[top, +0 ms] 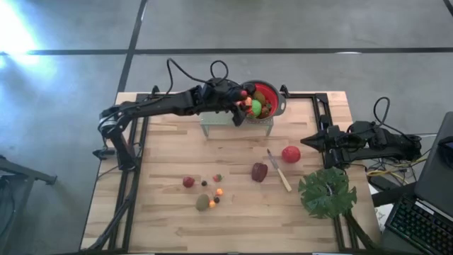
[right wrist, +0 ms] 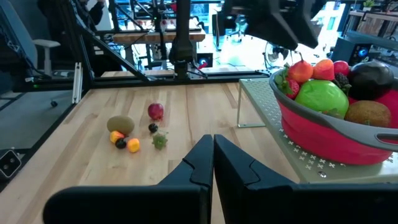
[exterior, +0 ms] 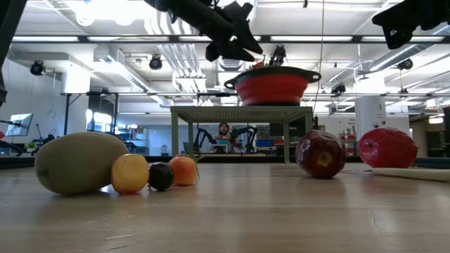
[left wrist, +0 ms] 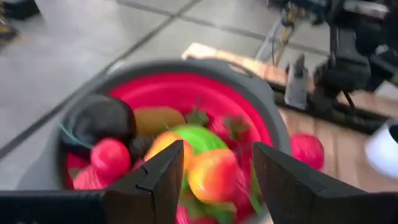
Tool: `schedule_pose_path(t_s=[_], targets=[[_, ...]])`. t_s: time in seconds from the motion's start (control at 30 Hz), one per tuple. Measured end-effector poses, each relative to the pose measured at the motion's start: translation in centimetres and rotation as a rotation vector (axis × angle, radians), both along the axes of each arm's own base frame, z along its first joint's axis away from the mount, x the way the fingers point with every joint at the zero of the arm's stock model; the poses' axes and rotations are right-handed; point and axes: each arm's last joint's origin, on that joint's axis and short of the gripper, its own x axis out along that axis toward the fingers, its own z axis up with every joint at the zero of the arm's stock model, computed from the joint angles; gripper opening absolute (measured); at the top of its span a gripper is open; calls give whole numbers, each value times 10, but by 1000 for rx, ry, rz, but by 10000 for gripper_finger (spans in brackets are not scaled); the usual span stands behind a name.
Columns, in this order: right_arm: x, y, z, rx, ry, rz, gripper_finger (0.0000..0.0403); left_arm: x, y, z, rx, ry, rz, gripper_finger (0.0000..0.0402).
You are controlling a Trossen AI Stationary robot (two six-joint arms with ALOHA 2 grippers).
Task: Pick & Place Fruit
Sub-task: Put the black cherry into the black strainer bowl on the shelf
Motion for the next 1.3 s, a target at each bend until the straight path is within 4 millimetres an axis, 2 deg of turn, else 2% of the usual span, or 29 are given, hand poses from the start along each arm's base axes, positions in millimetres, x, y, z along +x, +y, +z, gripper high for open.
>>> schedule_pose_path(t_s=[0.23,0.37,0.47,0.73,0.93,1.13,1.3], targets=[[0,0,0,0,0,0,8,-17,-23,20,-64,206,-42,197],[0,0,0,0,0,0,8,-25,-42,22,-129,323,-64,197],[0,0,0,0,0,0,8,-29,-61,16,-169,416,-79,197],[0,0,0,0,0,0,8,-35,-121,-24,-185,642,-148,197],[0,0,0,0,0,0,8,-42,-165,-58,-141,729,-255,197],[0,0,0,0,0,0,8,-52,-189,-87,-134,785,-257,197],[0,0,0,0,0,0,8,-60,-197,-109,-207,804,-172,197]])
